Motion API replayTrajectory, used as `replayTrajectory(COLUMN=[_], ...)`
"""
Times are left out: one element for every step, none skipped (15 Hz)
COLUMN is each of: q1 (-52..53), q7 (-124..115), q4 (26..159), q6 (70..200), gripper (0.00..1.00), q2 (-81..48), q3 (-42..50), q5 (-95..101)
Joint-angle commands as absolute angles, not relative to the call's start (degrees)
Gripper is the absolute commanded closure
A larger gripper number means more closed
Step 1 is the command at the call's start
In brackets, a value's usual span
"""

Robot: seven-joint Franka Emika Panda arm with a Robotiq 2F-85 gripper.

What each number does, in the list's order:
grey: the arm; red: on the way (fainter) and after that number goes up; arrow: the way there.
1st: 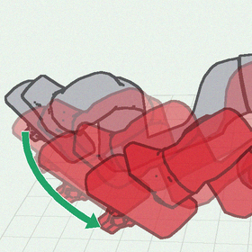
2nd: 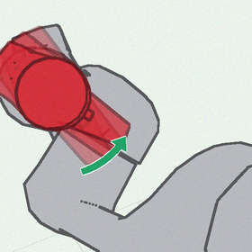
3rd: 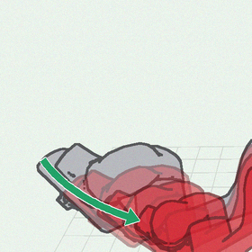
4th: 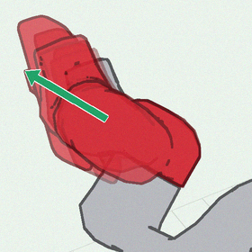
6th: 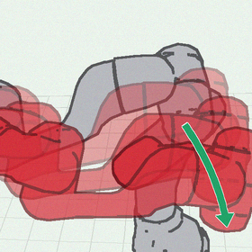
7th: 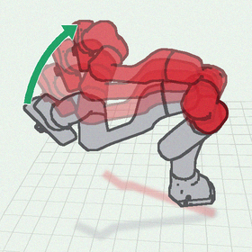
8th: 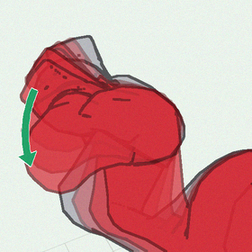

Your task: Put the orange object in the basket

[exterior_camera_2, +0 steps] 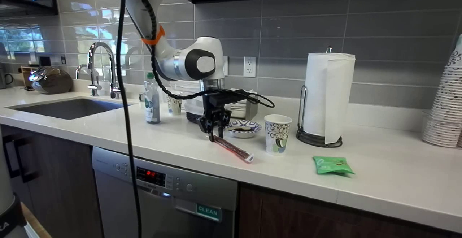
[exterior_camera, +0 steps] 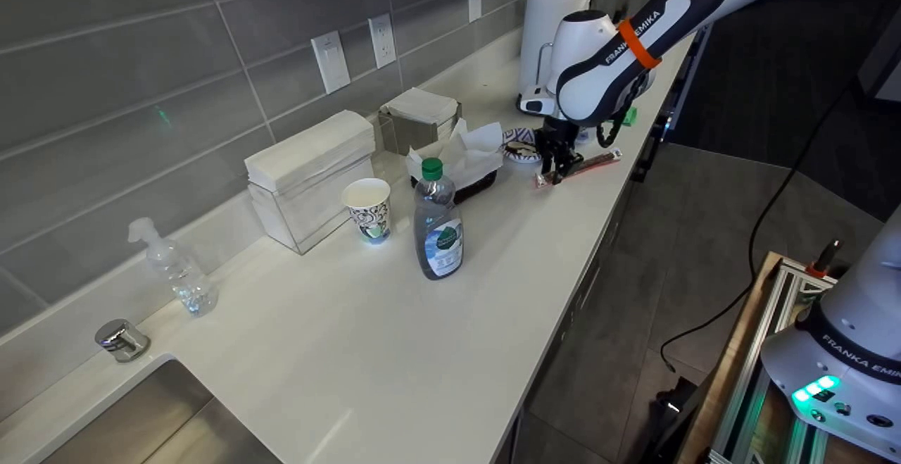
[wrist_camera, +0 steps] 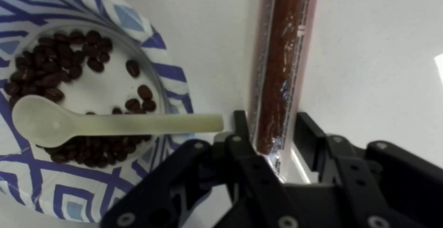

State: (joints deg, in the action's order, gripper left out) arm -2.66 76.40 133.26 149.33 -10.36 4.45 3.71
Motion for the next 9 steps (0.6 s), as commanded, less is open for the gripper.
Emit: replayTrajectory(q1=[-3.59,-3.64,-3.60,-3.57,-3.43,-3.17,-2.92,-2.62,-2.32], q7=[74.28,74.24,74.09,74.09,73.91,73.34,72.30,70.81,69.22], q4=[132.80,132.91,133.22,133.51,133.91,134.44,134.84,135.20,135.53], q6=[150.16,149.86,149.44,148.71,147.78,146.78,146.09,145.27,143.90], gripper=[0.89,0.99,1.00,0.97,0.96,0.96,0.96,0.96,0.96], q2=[-11.45,-11.19,-10.49,-9.61,-8.56,-7.23,-6.04,-4.88,-3.38], q3=[3.68,3.47,3.20,2.80,2.37,1.91,1.51,1.19,0.76], q5=[7.16,7.01,6.67,5.82,5.20,4.78,4.51,4.53,4.33])
